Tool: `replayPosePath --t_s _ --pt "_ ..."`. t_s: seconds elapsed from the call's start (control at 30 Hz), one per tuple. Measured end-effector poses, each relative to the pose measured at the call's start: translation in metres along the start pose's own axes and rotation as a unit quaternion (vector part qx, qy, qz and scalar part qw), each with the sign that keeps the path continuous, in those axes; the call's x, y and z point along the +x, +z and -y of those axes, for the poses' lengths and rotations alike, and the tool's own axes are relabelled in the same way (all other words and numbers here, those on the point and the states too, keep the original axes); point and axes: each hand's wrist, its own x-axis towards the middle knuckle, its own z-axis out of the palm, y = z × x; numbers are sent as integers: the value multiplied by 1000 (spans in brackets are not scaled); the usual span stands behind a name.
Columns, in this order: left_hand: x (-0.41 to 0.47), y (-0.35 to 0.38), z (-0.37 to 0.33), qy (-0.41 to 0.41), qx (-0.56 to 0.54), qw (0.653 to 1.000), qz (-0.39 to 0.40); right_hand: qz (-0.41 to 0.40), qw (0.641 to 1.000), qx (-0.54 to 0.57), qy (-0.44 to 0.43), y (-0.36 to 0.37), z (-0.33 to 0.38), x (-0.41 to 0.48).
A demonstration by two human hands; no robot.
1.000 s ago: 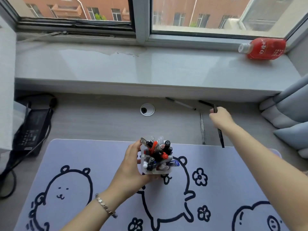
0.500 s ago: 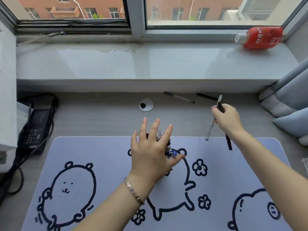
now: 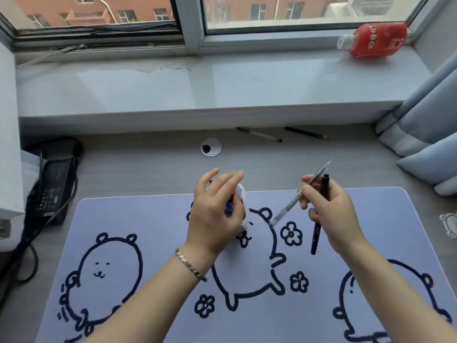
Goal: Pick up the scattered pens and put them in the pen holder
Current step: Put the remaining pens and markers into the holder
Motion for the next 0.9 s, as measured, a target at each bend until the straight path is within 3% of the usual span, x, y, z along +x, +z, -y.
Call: replayPosePath --t_s 0.17,0.33,0.57,0.67,0.83,0.9 --pt "-1 -9 0 -82 -44 995 35 15 997 4 -78 21 4 -12" --pt "0 -12 1 -94 -110 987 68 60 989 -28 -134 49 -1 -16" --pt "-8 -17 8 -120 -153 976 95 67 949 -202 -231 73 -32 -5" --pt "-7 -20 9 -109 -142 977 114 43 956 -213 -199 76 -40 -4" --pt "-3 -20 11 -87 -95 984 125 148 949 -269 -68 64 -13 0" --pt "-1 -20 12 -84 -84 985 124 132 959 -241 -69 51 -5 1"
